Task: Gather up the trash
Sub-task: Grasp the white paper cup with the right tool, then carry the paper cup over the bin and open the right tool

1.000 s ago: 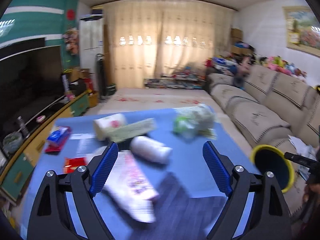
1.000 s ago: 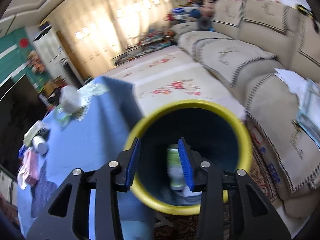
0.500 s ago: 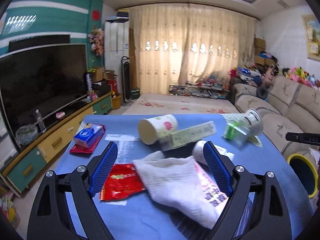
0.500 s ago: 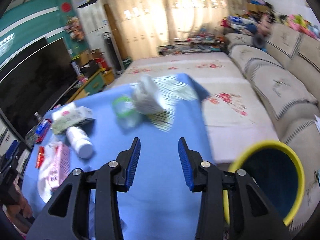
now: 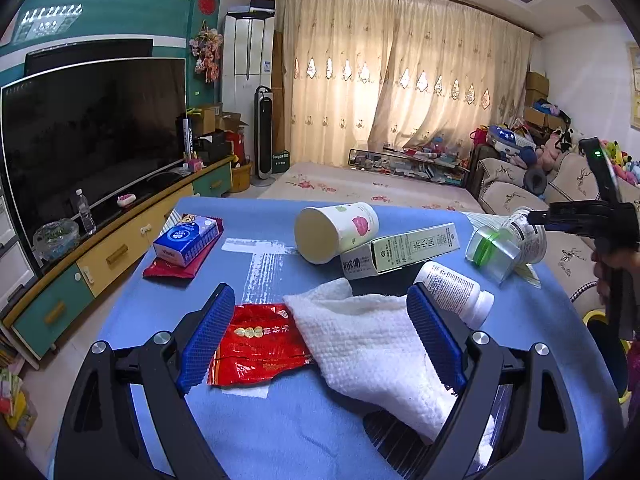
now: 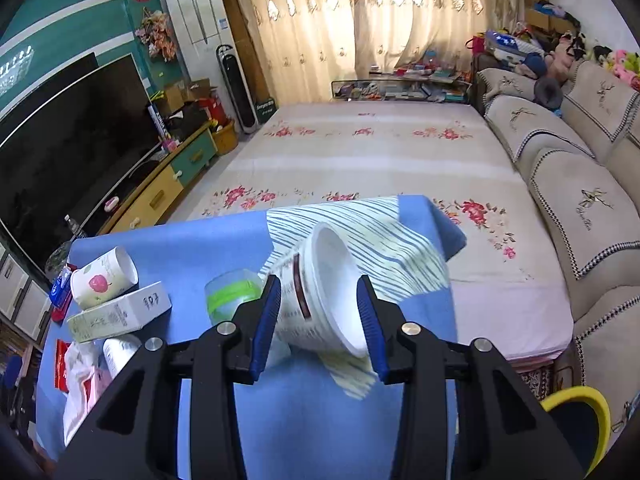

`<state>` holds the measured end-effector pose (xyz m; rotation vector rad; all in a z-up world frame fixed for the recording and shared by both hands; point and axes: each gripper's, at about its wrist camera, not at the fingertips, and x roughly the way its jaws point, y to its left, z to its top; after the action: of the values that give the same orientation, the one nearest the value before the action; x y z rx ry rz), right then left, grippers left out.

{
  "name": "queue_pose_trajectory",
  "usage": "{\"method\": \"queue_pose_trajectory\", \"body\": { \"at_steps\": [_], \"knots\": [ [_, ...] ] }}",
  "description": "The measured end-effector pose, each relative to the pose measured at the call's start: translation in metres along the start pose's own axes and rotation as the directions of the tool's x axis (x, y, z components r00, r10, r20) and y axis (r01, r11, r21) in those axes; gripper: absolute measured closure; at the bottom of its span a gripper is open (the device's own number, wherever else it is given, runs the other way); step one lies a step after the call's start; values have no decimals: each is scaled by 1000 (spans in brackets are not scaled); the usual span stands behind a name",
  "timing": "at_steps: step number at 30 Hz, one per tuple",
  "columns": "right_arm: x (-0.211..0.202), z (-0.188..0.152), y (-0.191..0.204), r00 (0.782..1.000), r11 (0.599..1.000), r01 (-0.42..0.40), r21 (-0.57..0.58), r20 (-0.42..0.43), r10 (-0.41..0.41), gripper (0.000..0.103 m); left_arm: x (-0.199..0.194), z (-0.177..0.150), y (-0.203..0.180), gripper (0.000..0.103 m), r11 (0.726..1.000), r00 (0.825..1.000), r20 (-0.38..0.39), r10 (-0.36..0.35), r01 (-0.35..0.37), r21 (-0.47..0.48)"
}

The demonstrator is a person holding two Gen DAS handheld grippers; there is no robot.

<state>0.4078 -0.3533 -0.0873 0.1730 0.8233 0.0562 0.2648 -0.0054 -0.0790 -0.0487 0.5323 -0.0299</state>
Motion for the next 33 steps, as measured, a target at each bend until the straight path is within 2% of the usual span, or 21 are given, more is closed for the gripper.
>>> {"method": "queue_pose_trajectory", "body": {
  "at_steps": [5, 6, 9, 14, 20, 26, 29, 33],
  "knots": [
    [17, 3, 6, 999, 1000, -24, 6, -42, 24, 66, 3, -2, 2, 16, 1000, 1000, -17, -8, 8, -11],
    [17, 3, 8, 999, 999, -31, 7, -42, 31, 71, 4, -2, 2, 16, 1000, 1000, -17, -9, 8, -14],
    [16, 2, 14, 997, 998, -56, 7, -46, 56, 95, 3, -2, 2, 16, 1000, 1000, -17, -13, 13, -18],
    [-1, -5, 26, 998, 998, -62, -14, -5, 62, 98, 2, -2, 0, 16, 1000, 1000, -13, -20, 20, -10],
    [-45, -20, 25, 996, 998, -67, -14, 55, 68, 97, 0, -3, -1, 16, 1000, 1000, -10, -24, 24, -7],
    [-86, -56, -8, 996, 999, -1, 33, 92, -2, 97, -1, -4, -2, 16, 1000, 1000, -1, -27, 27, 0],
    [-105, -84, -43, 991, 992, 82, 92, 94, -90, 97, -2, -5, -5, 16, 1000, 1000, 3, -27, 27, 10],
    [-117, -116, -94, 978, 966, 191, 176, 51, -202, 97, -3, -5, -8, 16, 999, 1000, 4, -25, 24, 24]
  ]
}}
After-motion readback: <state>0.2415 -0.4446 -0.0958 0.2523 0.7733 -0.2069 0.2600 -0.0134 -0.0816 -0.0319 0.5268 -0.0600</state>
